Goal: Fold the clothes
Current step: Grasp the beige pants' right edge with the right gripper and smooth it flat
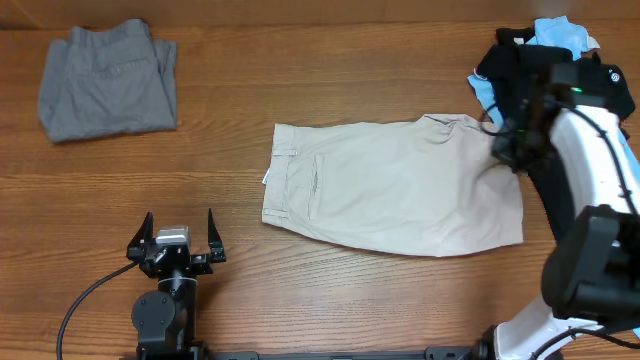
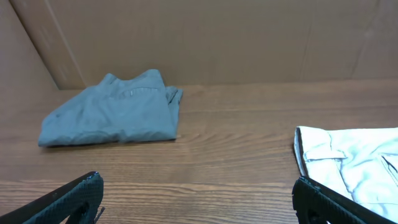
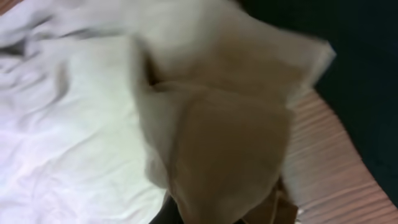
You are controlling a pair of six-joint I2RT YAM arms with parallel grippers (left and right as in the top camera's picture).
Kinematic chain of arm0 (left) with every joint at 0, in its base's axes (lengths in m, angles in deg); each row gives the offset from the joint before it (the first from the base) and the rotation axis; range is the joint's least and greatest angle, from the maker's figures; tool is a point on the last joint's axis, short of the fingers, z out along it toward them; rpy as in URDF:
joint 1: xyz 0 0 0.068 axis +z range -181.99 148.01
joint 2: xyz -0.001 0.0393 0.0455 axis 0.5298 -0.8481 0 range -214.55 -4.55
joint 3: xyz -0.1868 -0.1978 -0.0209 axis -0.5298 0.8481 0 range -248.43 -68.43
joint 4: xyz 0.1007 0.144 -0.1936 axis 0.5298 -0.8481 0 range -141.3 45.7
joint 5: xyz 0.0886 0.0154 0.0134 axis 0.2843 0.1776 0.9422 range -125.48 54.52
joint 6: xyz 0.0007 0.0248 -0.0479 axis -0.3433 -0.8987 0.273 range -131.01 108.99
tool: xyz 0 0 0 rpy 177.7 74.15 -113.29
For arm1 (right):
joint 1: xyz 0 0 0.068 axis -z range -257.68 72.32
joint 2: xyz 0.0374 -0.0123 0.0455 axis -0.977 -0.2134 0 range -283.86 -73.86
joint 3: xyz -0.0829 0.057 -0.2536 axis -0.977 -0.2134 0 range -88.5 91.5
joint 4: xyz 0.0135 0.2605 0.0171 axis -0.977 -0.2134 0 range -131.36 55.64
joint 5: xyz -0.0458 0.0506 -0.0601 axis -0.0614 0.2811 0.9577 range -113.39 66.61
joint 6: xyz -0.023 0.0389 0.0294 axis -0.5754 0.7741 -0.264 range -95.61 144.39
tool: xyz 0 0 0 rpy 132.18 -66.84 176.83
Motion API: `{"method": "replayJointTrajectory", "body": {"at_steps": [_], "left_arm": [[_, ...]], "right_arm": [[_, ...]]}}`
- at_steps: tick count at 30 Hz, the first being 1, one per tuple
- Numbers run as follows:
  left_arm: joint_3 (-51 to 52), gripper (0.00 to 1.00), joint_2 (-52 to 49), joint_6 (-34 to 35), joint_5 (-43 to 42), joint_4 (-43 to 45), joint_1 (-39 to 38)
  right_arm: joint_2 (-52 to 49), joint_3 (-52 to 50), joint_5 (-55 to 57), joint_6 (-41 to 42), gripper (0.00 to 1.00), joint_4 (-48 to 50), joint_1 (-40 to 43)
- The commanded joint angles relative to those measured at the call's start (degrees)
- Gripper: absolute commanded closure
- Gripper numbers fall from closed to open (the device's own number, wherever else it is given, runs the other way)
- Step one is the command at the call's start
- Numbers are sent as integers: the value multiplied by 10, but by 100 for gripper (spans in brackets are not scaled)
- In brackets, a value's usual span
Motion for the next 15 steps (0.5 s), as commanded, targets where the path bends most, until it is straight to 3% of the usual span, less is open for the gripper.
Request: {"method": "replayJointTrajectory", "body": {"at_steps": [1, 15], "left_arm": [[2, 0, 6, 8, 5, 2, -4], [2, 0, 6, 8, 5, 2, -4]], "right_arm": [[3, 14, 54, 25, 96, 0, -56], [3, 14, 80, 140, 96, 0, -237]]}}
